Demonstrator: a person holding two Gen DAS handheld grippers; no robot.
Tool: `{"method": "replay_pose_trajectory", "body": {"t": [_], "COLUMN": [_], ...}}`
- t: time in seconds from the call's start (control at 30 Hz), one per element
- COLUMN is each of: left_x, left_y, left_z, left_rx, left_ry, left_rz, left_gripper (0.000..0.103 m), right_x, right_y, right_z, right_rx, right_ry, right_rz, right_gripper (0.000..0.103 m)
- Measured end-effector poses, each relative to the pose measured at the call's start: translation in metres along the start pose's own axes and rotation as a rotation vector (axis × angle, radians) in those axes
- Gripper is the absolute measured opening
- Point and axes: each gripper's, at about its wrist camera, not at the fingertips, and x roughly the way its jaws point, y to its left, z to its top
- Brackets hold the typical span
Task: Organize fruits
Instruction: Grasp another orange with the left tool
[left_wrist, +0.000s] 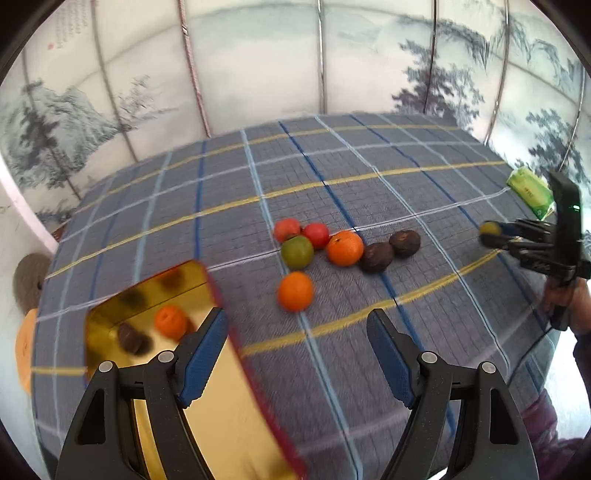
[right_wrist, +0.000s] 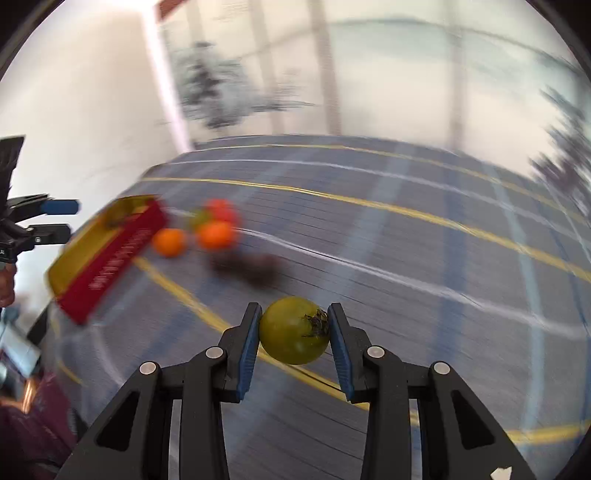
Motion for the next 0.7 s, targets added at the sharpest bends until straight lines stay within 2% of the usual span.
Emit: {"method": "replay_pose_trajectory", "body": {"t": [0.17, 0.3, 0.43, 0.47, 0.5, 0.53, 0.57, 0.7], "left_x": [0.053, 0.084, 0.108, 0.113, 0.118, 0.12, 0.118, 0.113], "left_y": [-0.003, -0.009, 0.0, 0.0, 0.0, 0.0, -0.001, -0.005], "left_z": [0.013, 0.017, 0.019, 0.019, 0.018, 0.017, 0.018, 0.016], "left_rx": [0.039, 0.078, 0.042, 0.035, 0.028, 0.027, 0.027, 0.0], "left_ry": [0.12, 0.191, 0.244, 0.257, 0.275, 0.283, 0.274, 0.285], "left_rz": [-0.021, 0.025, 0.027, 0.021, 0.011, -0.002, -0.004, 0.011], "left_gripper": [0.077, 0.074, 0.068, 0.063, 0.051, 0.046, 0.035, 0.032], "right_x": [-0.01, -0.012, -0.01, -0.01, -0.01, -0.01, -0.009, -0.008], "right_y": [-0.043, -0.044, -0.047, -0.047, -0.047, -0.046, -0.046, -0.049], "right_z": [-0.013, -0.012, -0.013, -0.013, -0.014, -0.014, -0.014, -0.014], "right_rx": [0.076, 0.075, 0.096, 0.098, 0.099, 0.098, 0.097, 0.115], "right_ry": [-0.011, -0.023, -0.018, -0.019, -0.018, -0.017, -0.015, -0.008], "right_rz": [-0.022, 0.007, 0.027, 0.031, 0.037, 0.041, 0.044, 0.053], "right_gripper": [0.035, 0.035, 0.035, 0.035, 0.035, 0.035, 0.035, 0.035]}}
